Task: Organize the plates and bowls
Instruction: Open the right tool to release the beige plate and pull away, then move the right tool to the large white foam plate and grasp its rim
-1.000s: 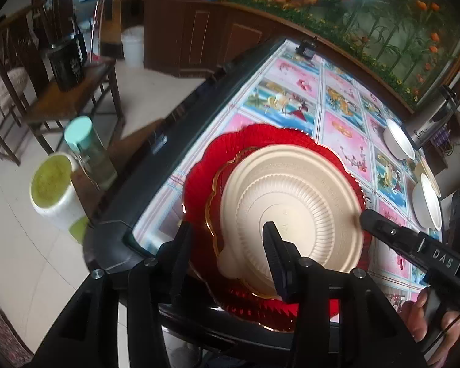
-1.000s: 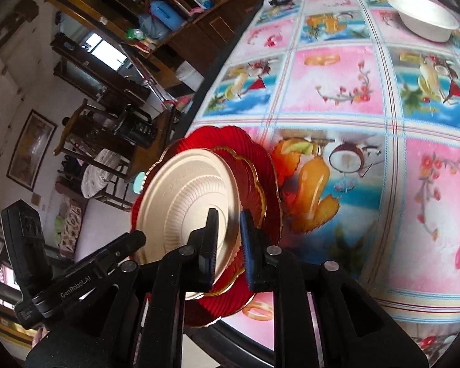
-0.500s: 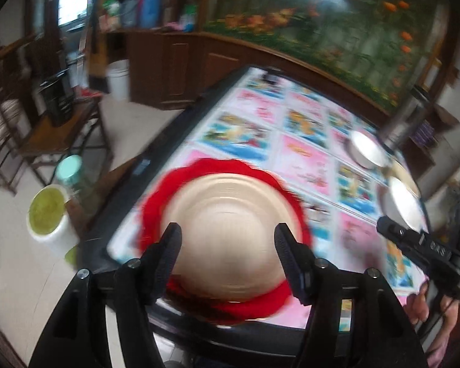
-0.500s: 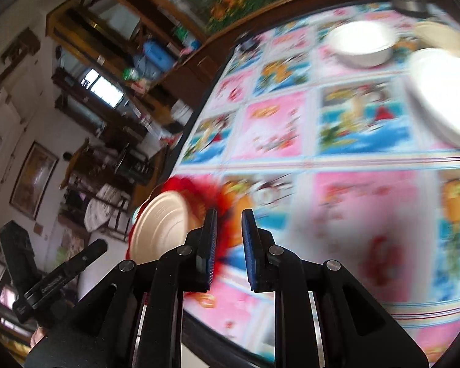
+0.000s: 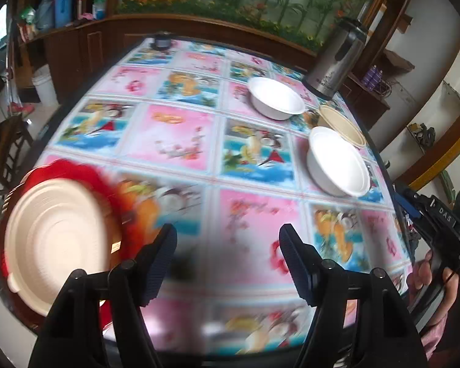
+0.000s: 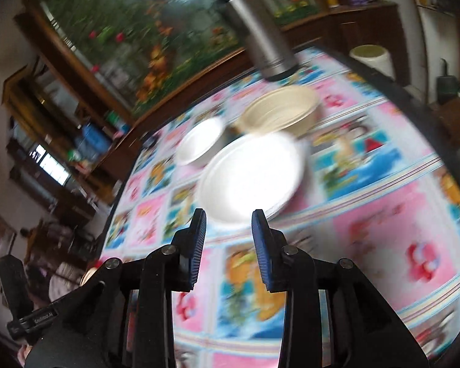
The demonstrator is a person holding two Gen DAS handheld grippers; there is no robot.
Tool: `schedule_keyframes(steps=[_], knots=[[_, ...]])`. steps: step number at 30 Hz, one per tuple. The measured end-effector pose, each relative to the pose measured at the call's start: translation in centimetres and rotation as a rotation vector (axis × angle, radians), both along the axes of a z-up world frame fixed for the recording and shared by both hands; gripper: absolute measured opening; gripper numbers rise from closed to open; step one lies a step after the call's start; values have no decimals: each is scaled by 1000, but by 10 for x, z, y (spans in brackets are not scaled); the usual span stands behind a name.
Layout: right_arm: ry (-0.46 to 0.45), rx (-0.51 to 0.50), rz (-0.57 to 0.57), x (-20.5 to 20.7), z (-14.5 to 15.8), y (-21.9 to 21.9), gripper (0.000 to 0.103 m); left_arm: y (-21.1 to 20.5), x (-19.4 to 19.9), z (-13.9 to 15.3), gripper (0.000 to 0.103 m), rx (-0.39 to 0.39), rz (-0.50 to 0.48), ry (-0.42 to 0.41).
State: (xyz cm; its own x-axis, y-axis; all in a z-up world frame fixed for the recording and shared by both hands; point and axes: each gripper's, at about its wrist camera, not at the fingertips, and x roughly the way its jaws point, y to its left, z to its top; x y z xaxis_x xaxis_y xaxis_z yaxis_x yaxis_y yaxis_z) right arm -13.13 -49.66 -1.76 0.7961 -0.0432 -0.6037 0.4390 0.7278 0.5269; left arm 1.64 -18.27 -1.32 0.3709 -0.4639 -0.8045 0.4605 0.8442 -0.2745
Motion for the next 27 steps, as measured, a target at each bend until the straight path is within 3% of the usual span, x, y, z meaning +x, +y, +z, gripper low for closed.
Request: schedule_keyframes(steps=[12,17,27], knots=[[51,106,-60,37,-37,-88,30,-104,48,-14,69,36,-1,52],[38,168,-46,46,-54,-100,30,-133,63,-24,69,75,2,68],[5,207,20,52,-62,-100,30,-169,80,-35,69,38,-7,101]])
